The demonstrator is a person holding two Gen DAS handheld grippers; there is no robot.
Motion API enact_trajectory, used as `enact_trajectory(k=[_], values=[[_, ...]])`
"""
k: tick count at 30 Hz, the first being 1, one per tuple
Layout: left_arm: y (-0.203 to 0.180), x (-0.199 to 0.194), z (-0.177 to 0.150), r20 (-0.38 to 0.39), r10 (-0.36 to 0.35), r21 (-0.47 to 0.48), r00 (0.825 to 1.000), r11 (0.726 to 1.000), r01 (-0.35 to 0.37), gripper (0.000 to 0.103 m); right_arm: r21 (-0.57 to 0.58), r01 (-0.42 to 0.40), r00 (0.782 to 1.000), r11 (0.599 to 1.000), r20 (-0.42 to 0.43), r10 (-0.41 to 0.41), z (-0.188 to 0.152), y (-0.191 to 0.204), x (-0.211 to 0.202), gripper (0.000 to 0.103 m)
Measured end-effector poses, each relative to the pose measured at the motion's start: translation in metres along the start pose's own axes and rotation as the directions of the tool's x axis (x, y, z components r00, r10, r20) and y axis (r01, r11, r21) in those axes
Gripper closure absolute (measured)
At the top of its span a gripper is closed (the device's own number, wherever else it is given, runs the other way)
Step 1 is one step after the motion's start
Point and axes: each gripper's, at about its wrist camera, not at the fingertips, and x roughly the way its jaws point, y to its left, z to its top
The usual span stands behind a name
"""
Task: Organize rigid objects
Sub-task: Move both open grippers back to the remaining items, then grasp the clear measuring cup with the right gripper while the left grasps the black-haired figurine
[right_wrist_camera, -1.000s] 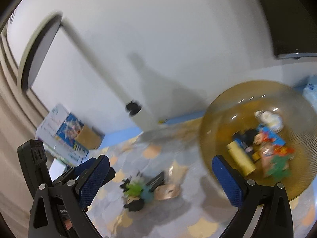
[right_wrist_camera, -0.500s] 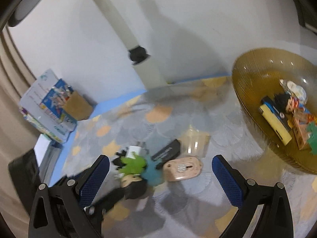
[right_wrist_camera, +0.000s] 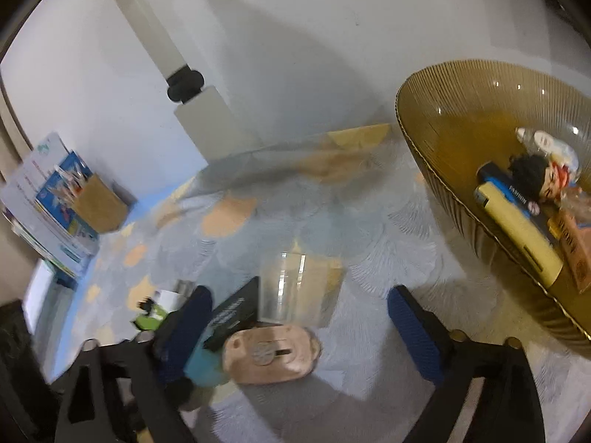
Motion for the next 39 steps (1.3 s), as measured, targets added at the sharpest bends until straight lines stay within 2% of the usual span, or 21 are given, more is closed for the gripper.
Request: enact_trajectory(k=[4, 6, 8, 13, 14, 16, 18, 23, 29, 32, 36, 39], values=[[-0.013, 0.009, 0.001, -0.028, 0.085, 0.059, 0.996, 0.995, -0.083, 0.001, 0.002, 0.059, 0.998, 0.998, 0.006, -0.059, 0.0, 0.001, 0.0, 0.031], [-0.029, 0.018, 0.0, -0.056, 0.193, 0.136, 0.98, 0.973, -0.184, 0.0, 0.013, 0.058, 0.998, 0.998, 0.007, -0.058, 0.0, -0.002, 0.0, 0.056], [-0.033, 0.02, 0.0, -0.06, 0.198, 0.145, 0.978, 0.971, -0.188, 0.0, 0.007, 0.078, 0.997, 0.997, 0.001, -0.078, 0.0, -0.001, 0.002, 0.067], [-0.027, 0.011, 0.0, -0.041, 0.153, 0.107, 0.987, 0.983, -0.147, 0.003, -0.059, 0.078, 0.997, 0.995, 0.016, -0.077, -0.002, 0.01, 0.002, 0.068], [-0.025, 0.009, 0.001, -0.035, 0.141, 0.102, 0.989, 0.985, -0.137, 0.009, -0.07, 0.077, 0.997, 0.995, 0.031, -0.075, -0.002, 0.012, -0.001, 0.068], [-0.026, 0.001, -0.001, -0.011, 0.101, 0.107, 0.995, 0.989, -0.099, 0.031, -0.08, 0.068, 0.997, 0.994, 0.047, -0.064, -0.002, 0.014, -0.004, 0.068], [-0.028, -0.001, -0.003, 0.0, 0.132, 0.115, 0.991, 0.985, -0.131, 0.032, -0.088, 0.047, 0.997, 0.995, 0.061, -0.042, -0.003, 0.015, -0.007, 0.068], [-0.022, -0.008, -0.004, 0.02, 0.095, 0.083, 0.995, 0.992, -0.097, 0.032, -0.113, 0.002, 0.995, 0.994, 0.103, 0.009, -0.004, 0.018, -0.017, 0.068], [-0.02, -0.028, -0.008, 0.106, 0.098, 0.075, 0.989, 0.991, -0.106, 0.032, -0.131, -0.046, 0.988, 0.99, 0.138, 0.064, -0.007, 0.02, -0.024, 0.068], [-0.025, -0.032, -0.008, 0.143, 0.095, 0.076, 0.985, 0.991, -0.107, 0.032, -0.136, -0.094, 0.98, 0.986, 0.161, 0.115, -0.009, 0.017, -0.031, 0.068], [-0.024, -0.038, -0.008, 0.179, 0.092, 0.069, 0.98, 0.992, -0.105, 0.032, -0.151, -0.118, 0.966, 0.982, 0.21, 0.148, -0.012, 0.019, -0.042, 0.068], [-0.026, -0.046, -0.009, 0.238, 0.096, 0.054, 0.966, 0.992, -0.112, 0.032, -0.17, -0.141, 0.953, 0.975, 0.244, 0.181, -0.015, 0.02, -0.052, 0.068]])
